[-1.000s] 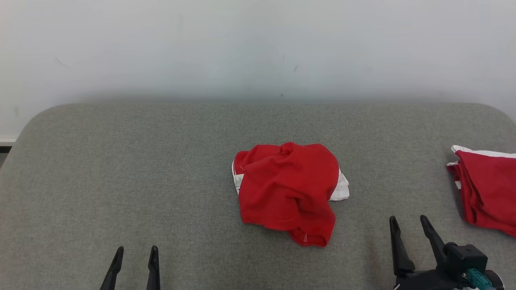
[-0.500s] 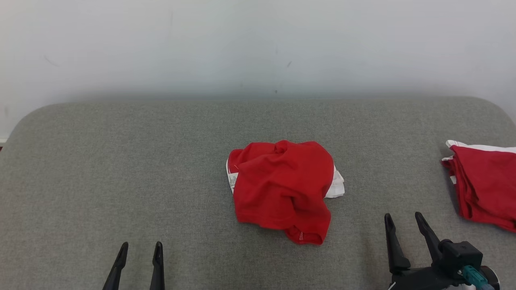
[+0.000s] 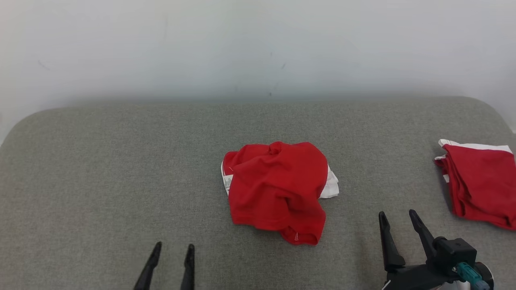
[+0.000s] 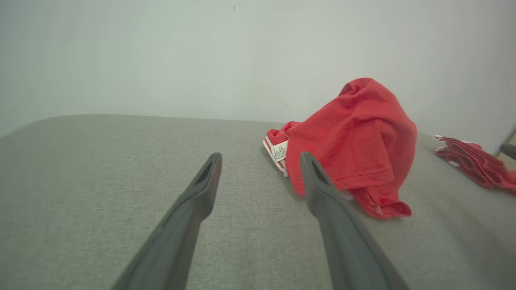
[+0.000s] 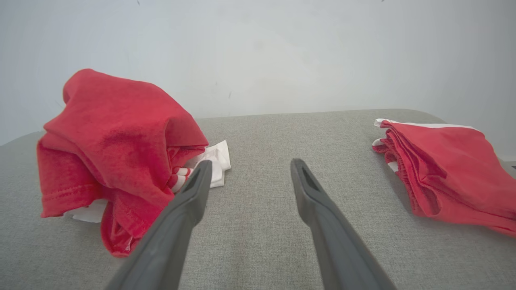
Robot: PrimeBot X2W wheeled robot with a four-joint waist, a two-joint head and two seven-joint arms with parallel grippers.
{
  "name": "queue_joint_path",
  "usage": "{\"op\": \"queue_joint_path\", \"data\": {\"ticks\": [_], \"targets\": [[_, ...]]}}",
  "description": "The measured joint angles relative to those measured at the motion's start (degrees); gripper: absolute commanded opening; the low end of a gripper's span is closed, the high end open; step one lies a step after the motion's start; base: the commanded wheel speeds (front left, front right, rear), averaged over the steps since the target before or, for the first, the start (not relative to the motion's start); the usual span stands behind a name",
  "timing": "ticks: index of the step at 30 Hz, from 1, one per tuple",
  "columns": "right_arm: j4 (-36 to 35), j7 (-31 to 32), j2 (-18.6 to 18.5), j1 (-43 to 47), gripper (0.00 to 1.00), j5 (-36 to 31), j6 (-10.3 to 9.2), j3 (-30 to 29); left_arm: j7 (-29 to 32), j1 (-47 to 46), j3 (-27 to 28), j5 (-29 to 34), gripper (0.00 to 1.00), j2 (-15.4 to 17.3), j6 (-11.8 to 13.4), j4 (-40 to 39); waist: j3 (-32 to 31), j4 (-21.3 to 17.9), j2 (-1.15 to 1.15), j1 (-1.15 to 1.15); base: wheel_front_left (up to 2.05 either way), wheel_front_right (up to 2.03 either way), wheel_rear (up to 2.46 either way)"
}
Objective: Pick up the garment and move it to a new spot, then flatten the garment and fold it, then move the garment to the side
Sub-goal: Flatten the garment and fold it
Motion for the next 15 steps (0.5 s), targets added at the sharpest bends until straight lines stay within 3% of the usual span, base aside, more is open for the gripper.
{"op": "queue_joint_path", "data": {"ticks": [8,15], "targets": [[-0.18,0.52,0.0,-0.86,1.0,0.03,0.0,1.58,0.01,-7.33,-13.35,-0.74,1.0,0.73,-0.1,9.2,0.32,-3.59,0.0,0.0,0.0,0.0,0.0],[-0.7,0.77,-0.01,-1.66,1.0,-0.35,0.0,1.8,0.01,-14.04,-14.38,-0.89,1.0,0.27,1.1,17.02,1.19,-8.62,0.0,0.0,0.0,0.0,0.0]]}}
